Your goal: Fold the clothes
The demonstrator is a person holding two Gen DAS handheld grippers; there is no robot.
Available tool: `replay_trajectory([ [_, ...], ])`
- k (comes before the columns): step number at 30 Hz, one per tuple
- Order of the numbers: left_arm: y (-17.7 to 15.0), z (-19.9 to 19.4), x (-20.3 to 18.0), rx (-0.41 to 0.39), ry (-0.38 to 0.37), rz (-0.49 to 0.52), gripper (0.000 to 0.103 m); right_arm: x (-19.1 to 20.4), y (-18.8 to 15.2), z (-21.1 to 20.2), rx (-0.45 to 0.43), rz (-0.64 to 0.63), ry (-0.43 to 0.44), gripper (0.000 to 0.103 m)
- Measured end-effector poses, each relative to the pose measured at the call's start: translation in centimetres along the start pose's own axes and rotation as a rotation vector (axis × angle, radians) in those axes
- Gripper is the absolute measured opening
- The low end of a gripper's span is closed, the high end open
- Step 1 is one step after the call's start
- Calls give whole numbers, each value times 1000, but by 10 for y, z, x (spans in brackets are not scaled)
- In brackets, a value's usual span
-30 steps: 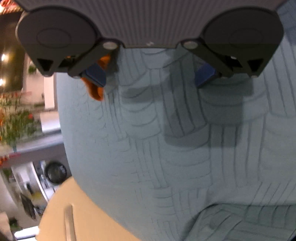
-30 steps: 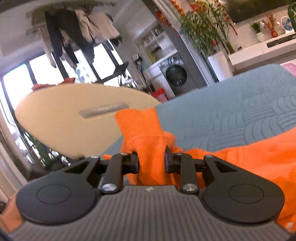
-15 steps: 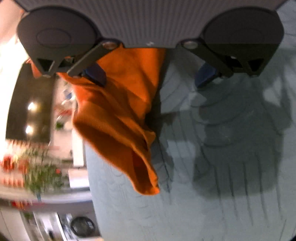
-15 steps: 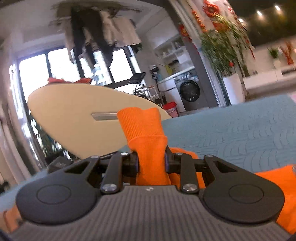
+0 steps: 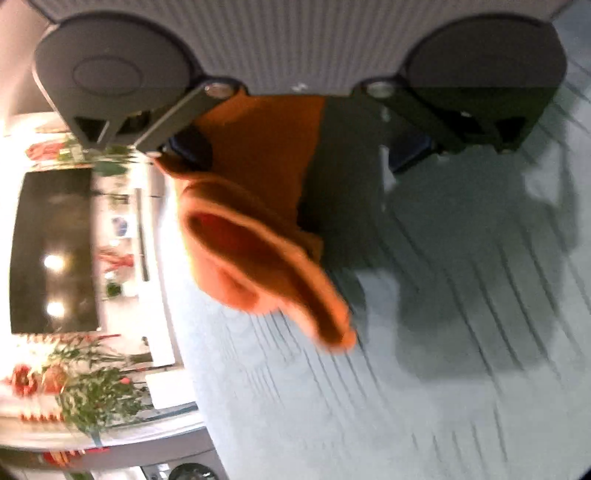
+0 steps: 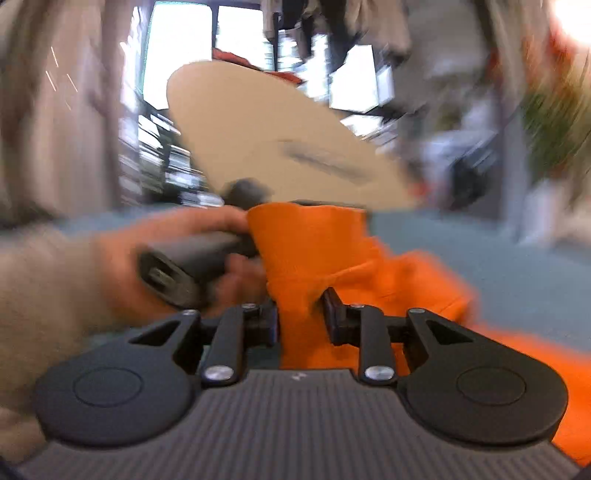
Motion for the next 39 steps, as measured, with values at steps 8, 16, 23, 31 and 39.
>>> replay_trajectory([
  [8, 3, -2, 1, -14, 10, 3, 103, -102, 54, -21, -124, 409, -212, 74],
  [16, -16, -2, -2, -12, 4, 6, 103, -164, 43, 56, 47, 918, -107, 70],
  [23, -27, 2, -20, 21, -115, 79, 74, -98, 44, 73, 75, 600, -97, 13],
  [31, -80, 6, -130, 56, -315, 468, 96, -54, 55, -4, -76, 326, -145, 14],
  [39, -55, -6, -62, -34, 5, 283, 101, -120, 36, -56, -93, 521, -300, 62],
])
Point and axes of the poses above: each gripper's, at about its wrist camera, not at the fingertips, and z roughly the way its jaws point, x to its left, y to its top, the point moved 5 cm from there along z, roughly the way its jaws point, and after that the axes turned 7 degrees about z, right-handed, at the moved point
